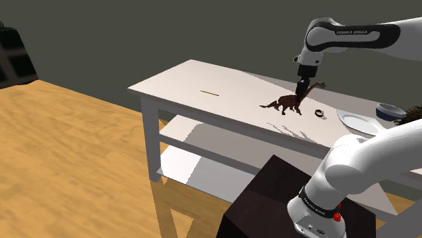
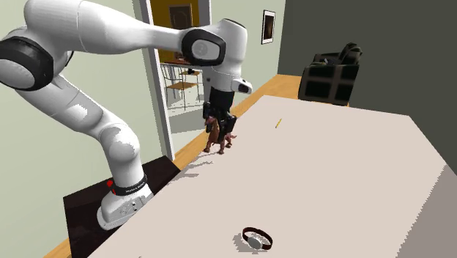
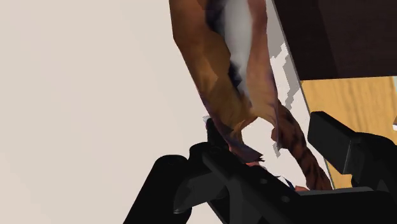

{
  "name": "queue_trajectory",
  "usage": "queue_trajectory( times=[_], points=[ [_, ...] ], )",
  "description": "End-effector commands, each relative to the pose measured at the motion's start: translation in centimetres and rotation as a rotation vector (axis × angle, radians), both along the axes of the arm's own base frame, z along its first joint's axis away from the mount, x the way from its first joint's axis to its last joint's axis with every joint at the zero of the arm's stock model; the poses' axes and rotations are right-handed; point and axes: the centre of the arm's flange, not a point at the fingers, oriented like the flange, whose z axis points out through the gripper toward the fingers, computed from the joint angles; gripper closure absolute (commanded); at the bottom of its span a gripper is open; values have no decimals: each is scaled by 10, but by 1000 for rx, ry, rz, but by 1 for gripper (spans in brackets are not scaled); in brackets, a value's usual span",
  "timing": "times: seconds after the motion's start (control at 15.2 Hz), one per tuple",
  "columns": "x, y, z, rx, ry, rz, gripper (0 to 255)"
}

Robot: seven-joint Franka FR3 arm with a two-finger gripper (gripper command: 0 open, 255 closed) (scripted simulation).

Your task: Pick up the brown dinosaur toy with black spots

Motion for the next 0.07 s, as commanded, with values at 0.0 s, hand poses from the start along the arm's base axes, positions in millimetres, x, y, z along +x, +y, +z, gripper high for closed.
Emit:
queue_trajectory(
  times=[0.0],
  points=[
    [0,0,2,0,0,0,255]
  ],
)
